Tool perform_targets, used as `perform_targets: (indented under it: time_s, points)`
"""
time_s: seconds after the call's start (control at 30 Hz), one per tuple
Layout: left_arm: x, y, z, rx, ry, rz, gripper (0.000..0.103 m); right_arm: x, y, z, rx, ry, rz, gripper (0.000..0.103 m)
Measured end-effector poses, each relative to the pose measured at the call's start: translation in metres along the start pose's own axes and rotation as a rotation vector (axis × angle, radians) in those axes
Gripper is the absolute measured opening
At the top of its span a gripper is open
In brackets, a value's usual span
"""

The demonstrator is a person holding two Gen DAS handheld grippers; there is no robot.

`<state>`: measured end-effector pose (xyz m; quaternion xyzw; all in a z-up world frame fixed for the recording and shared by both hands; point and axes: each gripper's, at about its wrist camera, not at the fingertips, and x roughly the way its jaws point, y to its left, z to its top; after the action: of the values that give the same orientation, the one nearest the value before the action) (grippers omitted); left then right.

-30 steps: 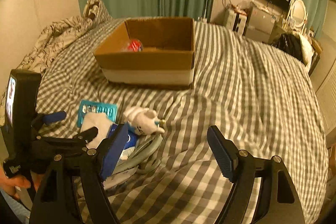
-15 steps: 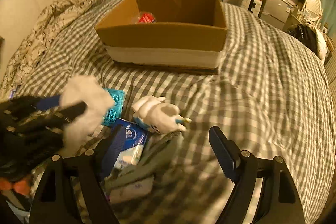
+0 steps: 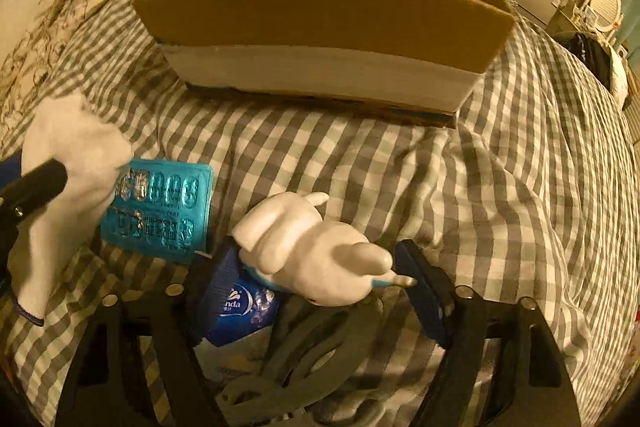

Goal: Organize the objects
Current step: 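Grasp the white sock with the left tool while the right grasps the figurine, then lower the sock and figurine into the box and open both tools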

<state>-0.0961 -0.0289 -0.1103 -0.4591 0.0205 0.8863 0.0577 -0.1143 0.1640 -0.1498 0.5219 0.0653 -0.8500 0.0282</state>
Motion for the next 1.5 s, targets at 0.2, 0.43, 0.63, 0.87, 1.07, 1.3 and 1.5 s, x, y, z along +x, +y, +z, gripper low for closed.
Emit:
perform_targets:
  time_s: [0.2,0.43,0.63,0.87,1.07,1.3,1.5]
  points:
    - [-0.013,-0.003,-0.002,0.014,-0.03,0.017,0.037,-0.028,-0.004,-0.005,0.026,-0.103,0.002,0.077]
    - [-0.036,-0.01,0.007,0.029,-0.075,0.018,0.037,-0.081,-0.003,-0.013,0.024,-0.219,0.036,0.077]
    - [-0.057,-0.025,0.041,0.058,-0.148,-0.021,0.037,-0.129,-0.008,0.008,0.022,-0.326,0.069,0.077]
    - [-0.062,-0.046,0.104,0.095,-0.232,-0.036,0.037,-0.157,-0.029,0.066,0.018,-0.421,0.056,0.077]
    - [-0.034,-0.054,0.154,0.084,-0.239,-0.045,0.037,-0.14,-0.053,0.108,0.044,-0.431,0.048,0.077]
    - [0.019,-0.069,0.185,0.108,-0.21,-0.059,0.037,-0.093,-0.072,0.135,0.068,-0.386,0.054,0.077]
    - [0.054,-0.075,0.191,0.1,-0.177,-0.086,0.04,-0.067,-0.082,0.143,0.079,-0.352,0.07,0.077]
